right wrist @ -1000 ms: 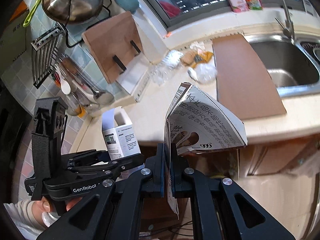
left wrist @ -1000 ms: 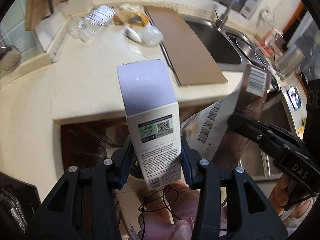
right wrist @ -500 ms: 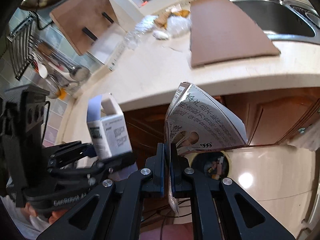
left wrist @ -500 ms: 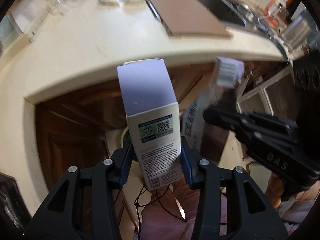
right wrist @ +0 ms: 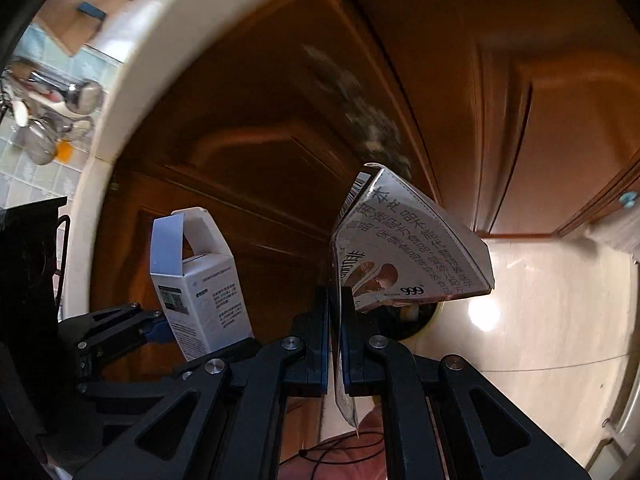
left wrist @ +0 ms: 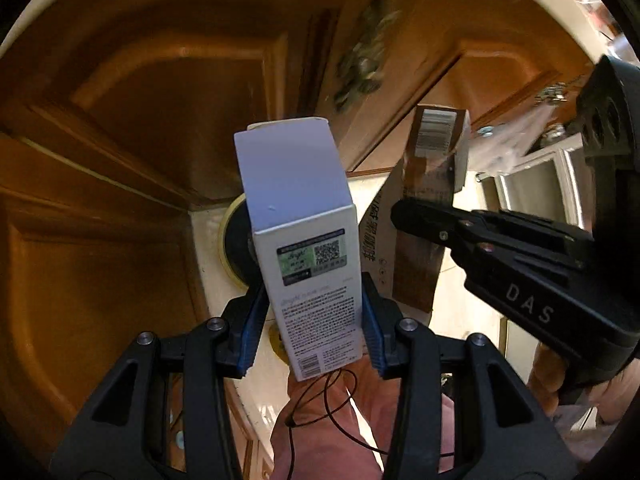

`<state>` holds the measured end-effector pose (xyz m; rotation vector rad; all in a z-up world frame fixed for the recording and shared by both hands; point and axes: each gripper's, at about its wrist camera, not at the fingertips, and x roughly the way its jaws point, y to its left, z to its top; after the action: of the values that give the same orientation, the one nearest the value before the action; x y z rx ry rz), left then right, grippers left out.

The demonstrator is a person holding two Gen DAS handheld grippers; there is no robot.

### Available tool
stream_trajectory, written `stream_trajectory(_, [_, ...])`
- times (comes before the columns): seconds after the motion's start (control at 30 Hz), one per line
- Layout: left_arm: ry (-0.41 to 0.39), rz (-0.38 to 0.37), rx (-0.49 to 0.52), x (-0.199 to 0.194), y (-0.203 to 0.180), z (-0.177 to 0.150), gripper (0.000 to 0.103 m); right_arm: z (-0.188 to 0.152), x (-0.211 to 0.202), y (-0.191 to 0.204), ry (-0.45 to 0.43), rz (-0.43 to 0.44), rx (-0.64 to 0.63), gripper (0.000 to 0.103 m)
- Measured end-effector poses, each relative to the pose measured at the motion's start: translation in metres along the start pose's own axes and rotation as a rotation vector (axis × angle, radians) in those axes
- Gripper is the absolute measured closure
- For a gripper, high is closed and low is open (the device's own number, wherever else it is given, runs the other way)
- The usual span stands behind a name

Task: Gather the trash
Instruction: 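Carry the box and paper bag down toward the black floor bin, then open both tools above the bin to drop the box and bag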

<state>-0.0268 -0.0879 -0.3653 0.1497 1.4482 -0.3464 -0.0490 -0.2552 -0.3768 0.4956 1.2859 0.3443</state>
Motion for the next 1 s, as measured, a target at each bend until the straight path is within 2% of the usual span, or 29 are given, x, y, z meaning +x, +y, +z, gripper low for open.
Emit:
stream_trajectory(0.23, [0.044,0.0,-0.107,0.08,0.033,0.001,0.063,-0.004,0.076,-0.039,0.051,0.008,0.038,0.099])
stream_trajectory(0.43, [0.067,0.003,-0.158,0.127,0.066,-0.001,0.063,-0.004,0.143,-0.059,0.103,0.02,0.083,0.099])
stream_trajectory(0.7, [0.069,0.043,-0.147,0.16,0.093,0.006,0.062,0.003,0.204,-0.071,0.151,0.004,0.053,0.098])
stream_trajectory(0.83, [0.11,0.049,-0.148,0.173,0.096,0.01,0.06,0.003,0.224,-0.074,0.175,0.012,0.065,0.096])
stream_trajectory(0.87, [0.113,0.049,-0.152,0.174,0.097,0.01,0.06,0.001,0.229,-0.074,0.159,-0.008,0.071,0.093])
stream_trajectory(0.93, [0.119,0.046,-0.16,0.177,0.101,0.011,0.059,0.002,0.235,-0.076,0.162,-0.012,0.082,0.081])
stream_trajectory(1.0, [0.126,0.044,-0.163,0.178,0.104,0.01,0.057,0.003,0.235,-0.079,0.151,-0.021,0.102,0.049])
